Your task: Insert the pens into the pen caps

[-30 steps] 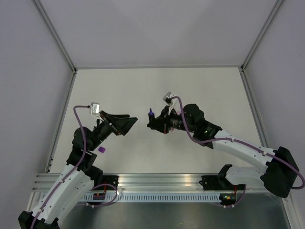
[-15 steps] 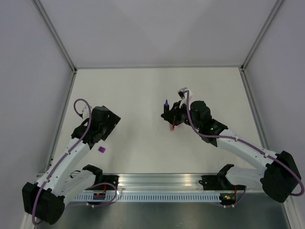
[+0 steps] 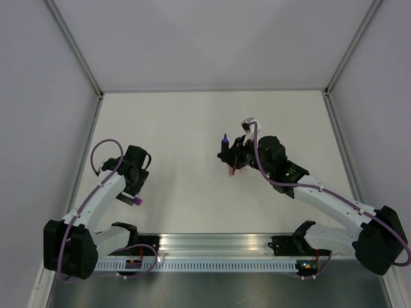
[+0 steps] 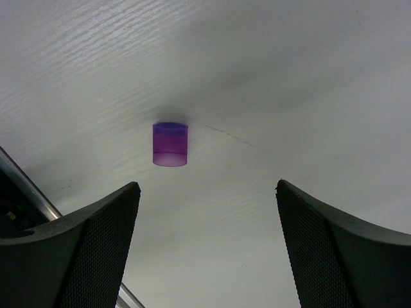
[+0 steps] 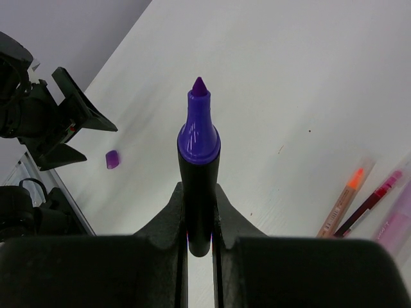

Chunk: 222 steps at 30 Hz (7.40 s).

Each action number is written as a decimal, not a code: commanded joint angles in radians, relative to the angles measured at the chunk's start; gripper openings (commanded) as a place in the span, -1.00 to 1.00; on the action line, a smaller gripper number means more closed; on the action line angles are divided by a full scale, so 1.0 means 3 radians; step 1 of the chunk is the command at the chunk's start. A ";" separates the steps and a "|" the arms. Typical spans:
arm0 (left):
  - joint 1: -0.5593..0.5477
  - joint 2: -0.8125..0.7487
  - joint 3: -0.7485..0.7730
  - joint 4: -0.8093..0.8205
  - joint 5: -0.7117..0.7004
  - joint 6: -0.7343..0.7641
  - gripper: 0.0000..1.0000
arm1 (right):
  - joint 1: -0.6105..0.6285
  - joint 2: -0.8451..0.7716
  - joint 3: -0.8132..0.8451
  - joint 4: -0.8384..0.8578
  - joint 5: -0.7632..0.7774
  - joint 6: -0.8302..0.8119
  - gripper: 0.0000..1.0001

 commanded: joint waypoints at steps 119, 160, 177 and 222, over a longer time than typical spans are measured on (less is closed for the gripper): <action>-0.0896 -0.0704 -0.0343 0.3553 0.1383 0.1703 -0.95 | 0.0671 0.1115 0.0291 0.0541 -0.0845 -0.0118 -1.00; -0.1197 -0.0684 -0.0721 0.3834 0.1654 0.1698 -0.95 | 0.0671 0.1146 0.0353 0.0367 -0.0554 -0.0205 -0.99; -0.1356 -0.0832 -0.0931 0.4043 0.1965 0.2111 -0.95 | 0.0666 0.1018 0.0296 0.0321 -0.0236 -0.0195 -1.00; -0.1412 -0.1308 -0.0312 0.3686 0.2799 0.2685 0.76 | 0.0666 0.0420 0.0082 0.0950 -0.1693 -0.0006 -0.99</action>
